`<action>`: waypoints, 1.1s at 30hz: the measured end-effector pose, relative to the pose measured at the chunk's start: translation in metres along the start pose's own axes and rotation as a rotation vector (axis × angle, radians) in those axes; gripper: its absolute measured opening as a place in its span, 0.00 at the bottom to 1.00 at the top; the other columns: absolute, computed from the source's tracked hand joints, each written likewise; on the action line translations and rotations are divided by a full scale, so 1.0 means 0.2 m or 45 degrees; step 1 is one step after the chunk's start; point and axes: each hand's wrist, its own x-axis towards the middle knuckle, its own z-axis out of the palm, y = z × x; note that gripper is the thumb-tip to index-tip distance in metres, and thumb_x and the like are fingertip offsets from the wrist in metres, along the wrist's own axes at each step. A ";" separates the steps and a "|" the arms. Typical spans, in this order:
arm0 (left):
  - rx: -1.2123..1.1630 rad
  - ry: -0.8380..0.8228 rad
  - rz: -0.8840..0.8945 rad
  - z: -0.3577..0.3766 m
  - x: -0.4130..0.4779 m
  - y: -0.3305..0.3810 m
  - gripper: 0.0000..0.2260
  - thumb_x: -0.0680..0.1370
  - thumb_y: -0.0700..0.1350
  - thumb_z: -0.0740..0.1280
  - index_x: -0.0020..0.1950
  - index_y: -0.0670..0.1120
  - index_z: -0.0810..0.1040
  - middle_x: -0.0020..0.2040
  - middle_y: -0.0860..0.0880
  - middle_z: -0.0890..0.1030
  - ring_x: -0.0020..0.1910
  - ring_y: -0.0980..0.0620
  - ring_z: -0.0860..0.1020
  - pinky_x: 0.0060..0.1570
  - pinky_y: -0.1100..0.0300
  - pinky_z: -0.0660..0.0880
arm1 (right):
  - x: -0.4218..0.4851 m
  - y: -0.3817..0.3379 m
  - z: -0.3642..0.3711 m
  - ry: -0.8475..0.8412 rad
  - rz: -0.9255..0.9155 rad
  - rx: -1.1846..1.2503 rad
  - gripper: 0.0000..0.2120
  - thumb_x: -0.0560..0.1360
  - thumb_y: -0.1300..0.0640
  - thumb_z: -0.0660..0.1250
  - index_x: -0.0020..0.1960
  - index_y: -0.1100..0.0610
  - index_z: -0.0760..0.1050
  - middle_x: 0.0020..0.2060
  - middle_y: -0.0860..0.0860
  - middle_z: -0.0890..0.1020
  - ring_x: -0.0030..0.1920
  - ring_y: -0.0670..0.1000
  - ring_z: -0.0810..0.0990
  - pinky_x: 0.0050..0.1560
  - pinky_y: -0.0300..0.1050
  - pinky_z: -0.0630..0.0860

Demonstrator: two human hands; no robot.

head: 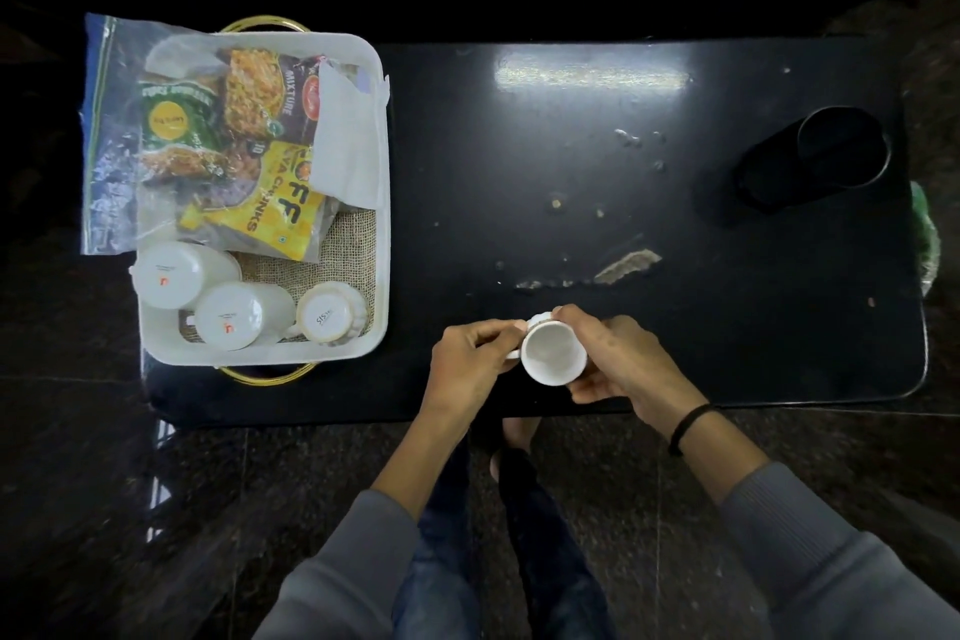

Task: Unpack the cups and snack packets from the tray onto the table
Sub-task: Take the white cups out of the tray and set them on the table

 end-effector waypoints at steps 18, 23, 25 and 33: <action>0.468 0.190 0.218 -0.14 -0.13 0.15 0.07 0.80 0.52 0.68 0.54 0.55 0.86 0.45 0.57 0.86 0.47 0.58 0.84 0.54 0.52 0.81 | -0.07 -0.22 0.16 0.404 -0.677 -0.899 0.17 0.78 0.40 0.64 0.46 0.54 0.78 0.48 0.55 0.82 0.50 0.59 0.81 0.43 0.48 0.73; 0.563 0.466 0.466 -0.33 -0.18 0.22 0.07 0.80 0.46 0.69 0.55 0.52 0.84 0.51 0.56 0.85 0.51 0.58 0.82 0.55 0.54 0.80 | -0.13 -0.35 0.35 0.242 -0.899 -0.886 0.12 0.78 0.44 0.67 0.46 0.52 0.80 0.44 0.51 0.84 0.49 0.55 0.83 0.48 0.51 0.81; 0.744 0.625 0.584 -0.42 -0.19 0.23 0.10 0.79 0.44 0.68 0.59 0.52 0.82 0.55 0.55 0.83 0.57 0.54 0.79 0.56 0.54 0.77 | -0.14 -0.40 0.43 0.134 -0.996 -0.838 0.10 0.77 0.46 0.69 0.47 0.52 0.81 0.43 0.49 0.85 0.47 0.52 0.83 0.48 0.49 0.81; 1.195 0.443 0.521 -0.65 -0.15 0.21 0.32 0.75 0.38 0.71 0.77 0.44 0.64 0.70 0.45 0.71 0.71 0.45 0.68 0.68 0.53 0.66 | -0.12 -0.50 0.70 -0.221 -1.068 -0.743 0.12 0.79 0.56 0.66 0.62 0.53 0.78 0.56 0.47 0.84 0.45 0.43 0.82 0.40 0.25 0.73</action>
